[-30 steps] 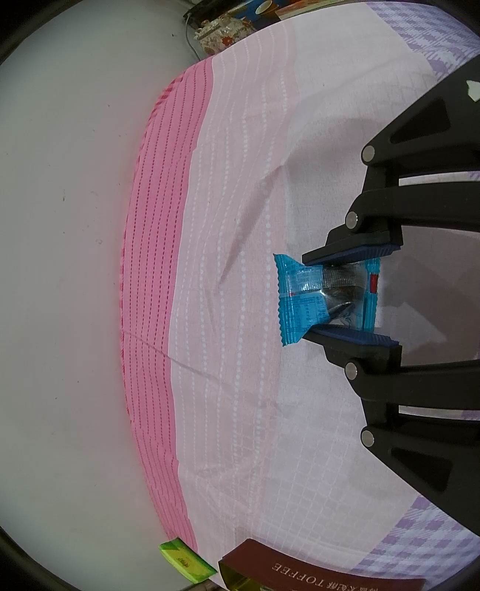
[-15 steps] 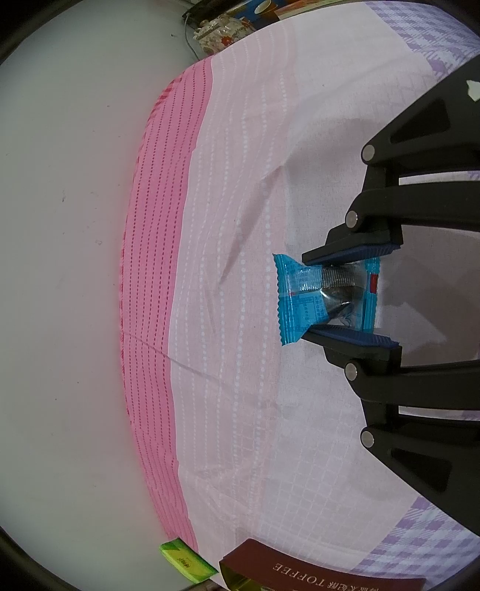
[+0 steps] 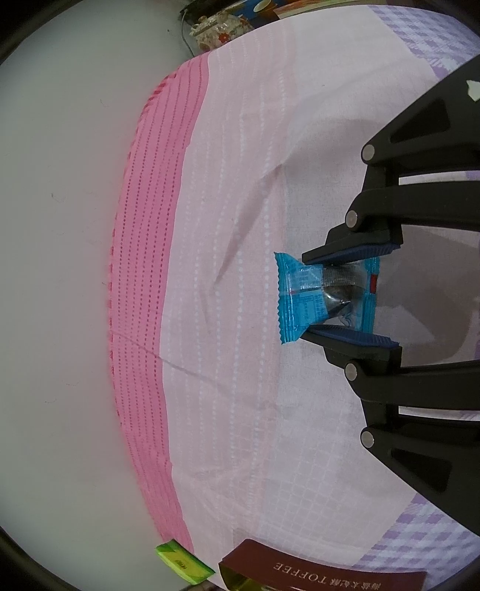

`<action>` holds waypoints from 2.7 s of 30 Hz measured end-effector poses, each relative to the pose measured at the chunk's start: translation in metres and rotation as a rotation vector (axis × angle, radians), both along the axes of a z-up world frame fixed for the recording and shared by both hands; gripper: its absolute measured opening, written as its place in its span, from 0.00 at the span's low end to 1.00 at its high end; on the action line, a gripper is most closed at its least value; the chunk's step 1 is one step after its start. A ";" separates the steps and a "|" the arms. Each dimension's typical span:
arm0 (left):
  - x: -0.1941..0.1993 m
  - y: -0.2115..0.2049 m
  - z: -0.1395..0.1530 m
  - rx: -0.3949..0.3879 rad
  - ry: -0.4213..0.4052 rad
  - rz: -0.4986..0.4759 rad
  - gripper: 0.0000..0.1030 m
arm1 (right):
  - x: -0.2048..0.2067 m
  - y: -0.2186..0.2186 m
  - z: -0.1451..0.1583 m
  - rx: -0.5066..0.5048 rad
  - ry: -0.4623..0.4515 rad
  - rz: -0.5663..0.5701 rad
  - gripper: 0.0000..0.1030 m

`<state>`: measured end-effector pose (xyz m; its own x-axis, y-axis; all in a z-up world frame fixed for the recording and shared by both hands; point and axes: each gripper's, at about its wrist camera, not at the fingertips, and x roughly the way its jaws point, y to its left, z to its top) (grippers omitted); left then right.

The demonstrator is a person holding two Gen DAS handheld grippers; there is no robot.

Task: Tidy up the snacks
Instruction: 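Carry the yellow packet into the gold tin and open the left tool, then carry the blue candy into the gold tin and open the right tool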

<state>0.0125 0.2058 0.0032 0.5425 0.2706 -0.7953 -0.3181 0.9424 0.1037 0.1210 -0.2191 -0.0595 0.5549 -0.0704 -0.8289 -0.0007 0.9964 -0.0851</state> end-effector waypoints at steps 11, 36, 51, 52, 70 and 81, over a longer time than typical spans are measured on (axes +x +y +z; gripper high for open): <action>-0.005 0.011 -0.004 0.008 0.013 0.028 0.47 | 0.000 0.011 0.000 -0.030 0.009 -0.030 0.26; -0.006 0.016 -0.005 -0.034 0.034 0.025 0.48 | -0.026 0.175 0.051 0.139 -0.001 0.249 0.25; -0.018 0.027 -0.004 -0.018 0.040 0.064 0.49 | -0.028 0.296 0.046 0.151 0.047 0.467 0.25; -0.020 0.028 -0.004 -0.019 0.042 0.065 0.49 | -0.027 0.299 0.043 0.149 0.052 0.472 0.25; -0.030 0.029 -0.010 -0.038 0.052 0.051 0.50 | -0.010 0.317 0.013 0.089 0.101 0.446 0.26; -0.027 0.023 -0.011 -0.020 0.064 0.028 0.51 | -0.019 0.312 0.022 0.114 0.072 0.438 0.47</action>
